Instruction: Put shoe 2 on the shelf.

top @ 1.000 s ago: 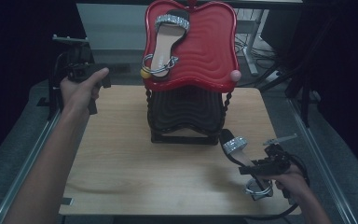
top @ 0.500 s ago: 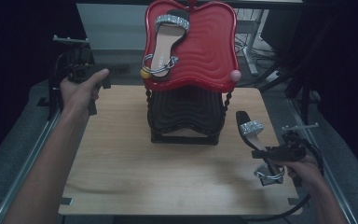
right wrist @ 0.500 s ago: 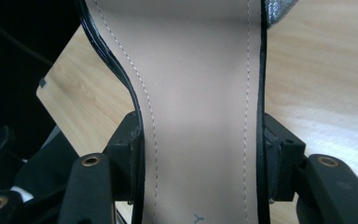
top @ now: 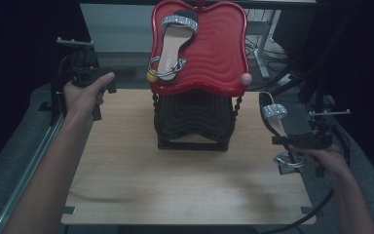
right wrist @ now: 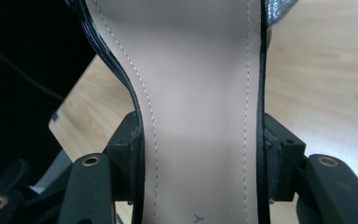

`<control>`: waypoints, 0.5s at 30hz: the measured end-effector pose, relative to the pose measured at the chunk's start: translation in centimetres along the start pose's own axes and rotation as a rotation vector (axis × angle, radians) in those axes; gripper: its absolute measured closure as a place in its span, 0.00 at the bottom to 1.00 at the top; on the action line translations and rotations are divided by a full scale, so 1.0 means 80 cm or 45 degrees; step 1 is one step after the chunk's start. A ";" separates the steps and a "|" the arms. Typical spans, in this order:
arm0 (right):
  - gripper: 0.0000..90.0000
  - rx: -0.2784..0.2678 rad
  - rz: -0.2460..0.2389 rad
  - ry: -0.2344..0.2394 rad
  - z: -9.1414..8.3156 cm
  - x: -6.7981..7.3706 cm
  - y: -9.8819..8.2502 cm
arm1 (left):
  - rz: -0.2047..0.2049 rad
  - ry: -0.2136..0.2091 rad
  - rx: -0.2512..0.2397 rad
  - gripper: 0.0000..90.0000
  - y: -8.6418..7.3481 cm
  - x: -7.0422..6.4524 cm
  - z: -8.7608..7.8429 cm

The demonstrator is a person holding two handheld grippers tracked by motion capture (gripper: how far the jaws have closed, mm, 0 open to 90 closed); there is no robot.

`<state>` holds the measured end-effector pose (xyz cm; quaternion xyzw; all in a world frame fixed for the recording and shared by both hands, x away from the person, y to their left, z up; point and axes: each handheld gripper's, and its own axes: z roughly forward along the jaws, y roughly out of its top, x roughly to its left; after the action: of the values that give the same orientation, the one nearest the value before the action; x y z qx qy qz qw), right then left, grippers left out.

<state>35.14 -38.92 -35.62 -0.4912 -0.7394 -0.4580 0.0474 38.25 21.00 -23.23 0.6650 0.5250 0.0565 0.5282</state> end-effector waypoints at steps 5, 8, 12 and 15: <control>0.47 -0.068 0.014 0.012 -0.023 0.008 0.036 | 0.001 0.001 0.000 0.37 0.000 0.001 -0.001; 0.47 -0.080 0.009 0.009 -0.031 0.014 0.049 | 0.004 0.001 0.001 0.37 0.000 0.002 -0.001; 0.47 -0.101 -0.016 0.011 -0.043 0.031 0.080 | -0.001 -0.003 -0.001 0.37 -0.002 0.003 0.000; 0.47 -0.117 -0.021 0.026 -0.049 0.042 0.101 | 0.007 -0.003 0.007 0.37 -0.002 0.003 -0.001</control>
<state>38.15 -38.67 -26.53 -0.4819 -0.7212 -0.4969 0.0286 38.22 21.20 -23.40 0.6679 0.5227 0.0558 0.5268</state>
